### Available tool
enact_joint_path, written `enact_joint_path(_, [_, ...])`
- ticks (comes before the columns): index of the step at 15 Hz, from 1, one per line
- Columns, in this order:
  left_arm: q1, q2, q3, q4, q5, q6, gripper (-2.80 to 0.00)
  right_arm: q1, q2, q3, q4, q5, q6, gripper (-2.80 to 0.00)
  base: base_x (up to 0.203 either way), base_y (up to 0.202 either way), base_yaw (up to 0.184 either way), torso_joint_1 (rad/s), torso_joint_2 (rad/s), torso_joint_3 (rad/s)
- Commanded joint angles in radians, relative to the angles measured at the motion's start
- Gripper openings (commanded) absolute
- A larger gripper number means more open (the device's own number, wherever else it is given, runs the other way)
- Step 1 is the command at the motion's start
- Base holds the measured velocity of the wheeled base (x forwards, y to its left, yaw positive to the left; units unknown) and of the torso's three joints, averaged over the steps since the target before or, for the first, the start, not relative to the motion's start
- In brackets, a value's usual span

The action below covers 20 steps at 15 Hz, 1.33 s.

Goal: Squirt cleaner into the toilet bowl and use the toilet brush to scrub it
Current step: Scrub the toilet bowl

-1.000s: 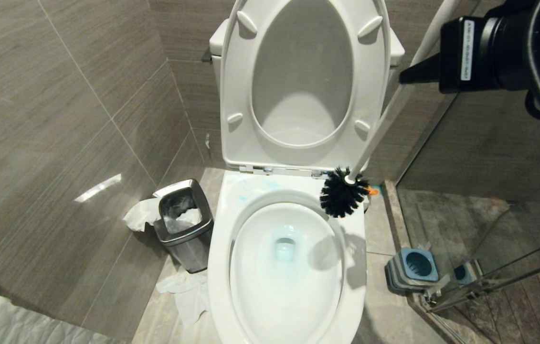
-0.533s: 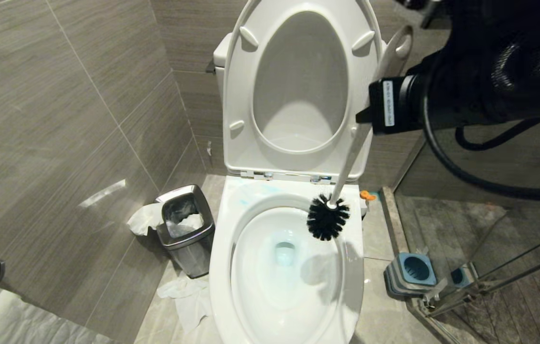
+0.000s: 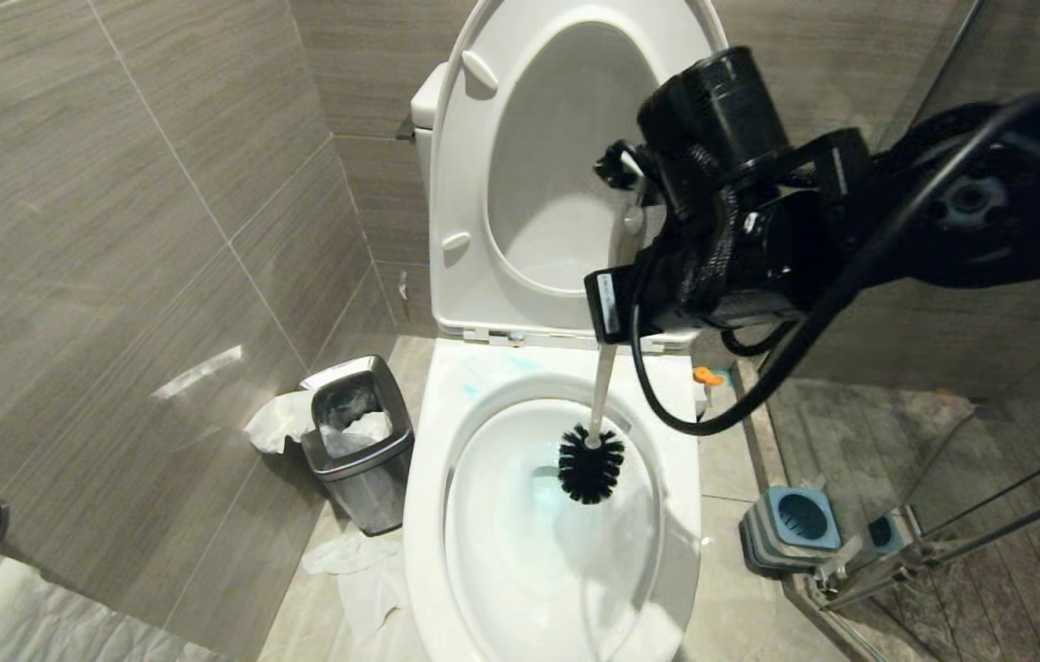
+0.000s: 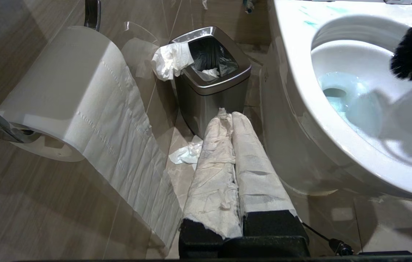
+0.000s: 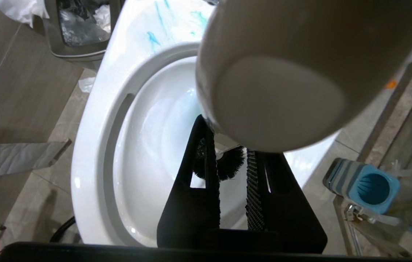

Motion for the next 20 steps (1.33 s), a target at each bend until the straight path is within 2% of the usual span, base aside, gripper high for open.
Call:
enact_joint_path(1, [0.0,0.0,0.002,0.0,0.0,0.0,-2.8,-0.001,0.096,0.004,-0.026,-0.004,0.0,-2.8,0.0,0.0,0.0,0.0,0.0,0.0])
enact_joint_path(13, [0.0,0.001,0.002,0.0,0.0,0.0,-2.8,-0.055,0.433,-0.054,-0.342,0.004,-0.022,-2.8,0.0,0.0,0.0,0.0,0.0,0.0])
enact_joint_path(20, [0.0,0.0,0.002,0.0,0.0,0.0,-2.8,-0.055,0.399,-0.045,-0.346,0.003,-0.014,-2.8,0.0,0.0,0.0,0.0,0.0,0.0])
